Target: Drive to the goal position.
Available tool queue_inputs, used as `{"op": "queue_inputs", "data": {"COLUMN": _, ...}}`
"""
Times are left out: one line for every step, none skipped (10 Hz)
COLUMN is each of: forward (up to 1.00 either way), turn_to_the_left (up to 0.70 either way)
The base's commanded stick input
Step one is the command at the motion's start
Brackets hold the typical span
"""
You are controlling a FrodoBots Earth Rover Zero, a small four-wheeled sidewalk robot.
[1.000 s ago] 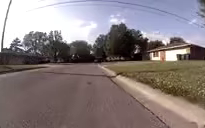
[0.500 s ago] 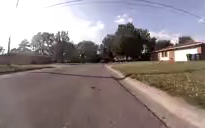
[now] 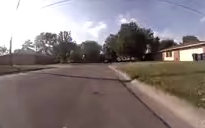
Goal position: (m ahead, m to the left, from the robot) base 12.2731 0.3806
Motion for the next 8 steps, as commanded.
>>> {"op": "queue_inputs", "data": {"forward": 0.85, "turn_to_the_left": 0.00}}
{"op": "queue_inputs", "data": {"forward": 0.85, "turn_to_the_left": 0.00}}
{"op": "queue_inputs", "data": {"forward": 0.85, "turn_to_the_left": 0.00}}
{"op": "queue_inputs", "data": {"forward": 0.85, "turn_to_the_left": 0.00}}
{"op": "queue_inputs", "data": {"forward": 0.85, "turn_to_the_left": 0.00}}
{"op": "queue_inputs", "data": {"forward": 0.85, "turn_to_the_left": 0.00}}
{"op": "queue_inputs", "data": {"forward": 0.85, "turn_to_the_left": 0.00}}
{"op": "queue_inputs", "data": {"forward": 0.85, "turn_to_the_left": 0.00}}
